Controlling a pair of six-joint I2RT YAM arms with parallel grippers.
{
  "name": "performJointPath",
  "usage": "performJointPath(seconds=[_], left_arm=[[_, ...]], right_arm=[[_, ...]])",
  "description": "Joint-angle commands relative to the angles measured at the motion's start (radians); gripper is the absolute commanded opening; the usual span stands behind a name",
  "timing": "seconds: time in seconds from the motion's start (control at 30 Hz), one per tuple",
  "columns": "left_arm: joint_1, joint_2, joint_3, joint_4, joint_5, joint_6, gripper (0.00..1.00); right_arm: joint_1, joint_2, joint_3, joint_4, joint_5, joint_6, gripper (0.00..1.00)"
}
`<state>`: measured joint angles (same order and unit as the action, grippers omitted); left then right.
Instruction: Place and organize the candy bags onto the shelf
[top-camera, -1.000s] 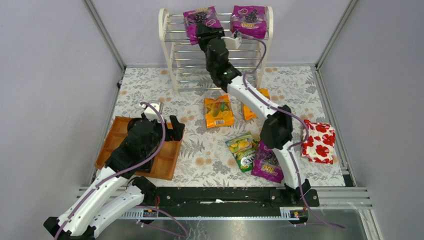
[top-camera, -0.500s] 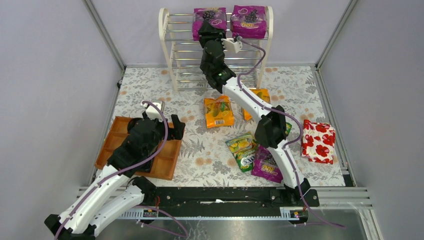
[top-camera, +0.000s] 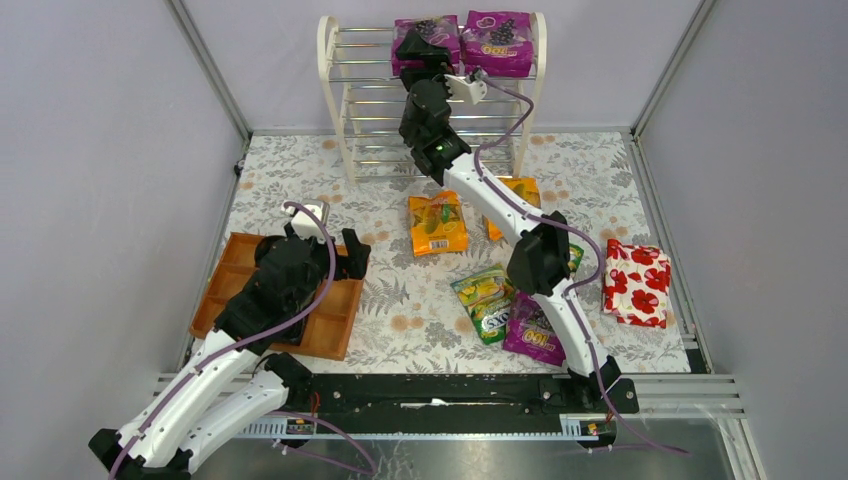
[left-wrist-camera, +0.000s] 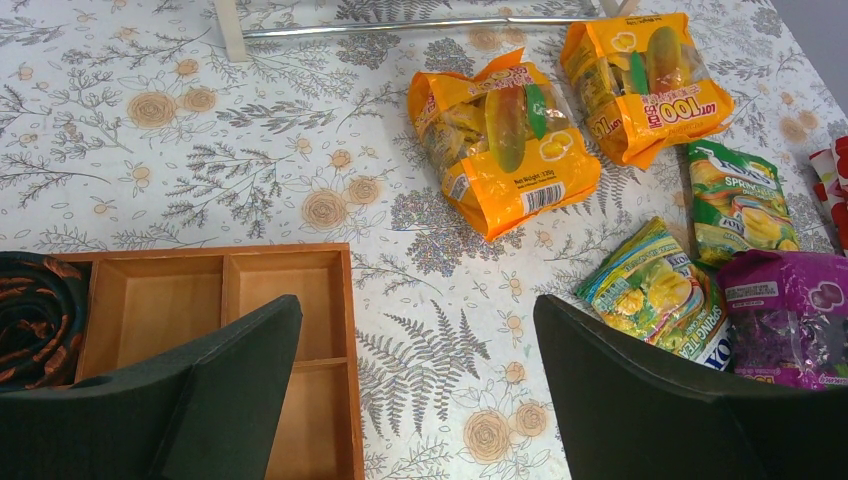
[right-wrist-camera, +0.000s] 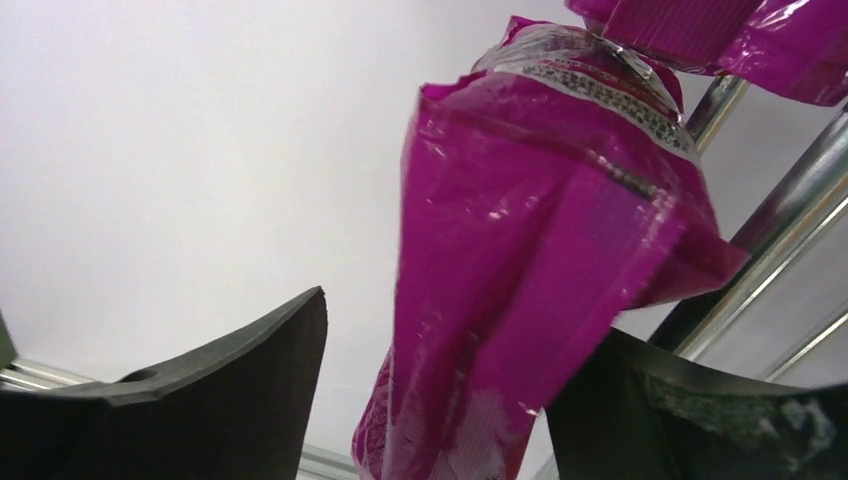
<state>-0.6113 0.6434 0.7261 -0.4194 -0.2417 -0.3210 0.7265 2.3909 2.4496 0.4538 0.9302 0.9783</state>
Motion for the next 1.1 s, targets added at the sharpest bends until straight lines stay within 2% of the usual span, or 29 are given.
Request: performJointPath(seconds=[0.0, 0.1, 0.3, 0.43, 0.53, 0.73, 0.93, 1.07], left_arm=[[-0.001, -0.008, -0.003, 0.047, -0.016, 0.01, 0.91], [-0.001, -0.008, -0.003, 0.05, -0.012, 0.008, 0.92], [-0.002, -0.016, -0.006, 0.049, -0.013, 0.008, 0.93], [-0.001, -0.023, -0.006, 0.05, -0.013, 0.007, 0.93], [-0.002, -0.026, -0.007, 0.048, -0.015, 0.007, 0.93], [-0.002, -0.028, -0.006, 0.045, -0.022, 0.008, 0.93], [-0.001, -0.028, -0.007, 0.046, -0.022, 0.008, 0.94], [-0.001, -0.03, -0.008, 0.046, -0.023, 0.008, 0.94]], right_arm=[[-0.007, -0.122, -0.017, -0.064, -0.04, 0.055, 0.84], [-0.007, -0.199, -0.132, -0.106, -0.083, 0.111, 0.89], [-0.007, -0.297, -0.273, -0.129, -0.142, 0.164, 0.9], [-0.009, -0.3, -0.304, -0.092, -0.133, 0.153, 0.81], [-0.012, -0.273, -0.277, -0.086, -0.132, 0.157, 0.65], [-0.017, -0.227, -0.206, -0.133, -0.108, 0.158, 0.54], [-0.033, -0.248, -0.261, -0.146, -0.136, 0.169, 0.54], [-0.037, -0.28, -0.316, -0.142, -0.17, 0.147, 0.63]])
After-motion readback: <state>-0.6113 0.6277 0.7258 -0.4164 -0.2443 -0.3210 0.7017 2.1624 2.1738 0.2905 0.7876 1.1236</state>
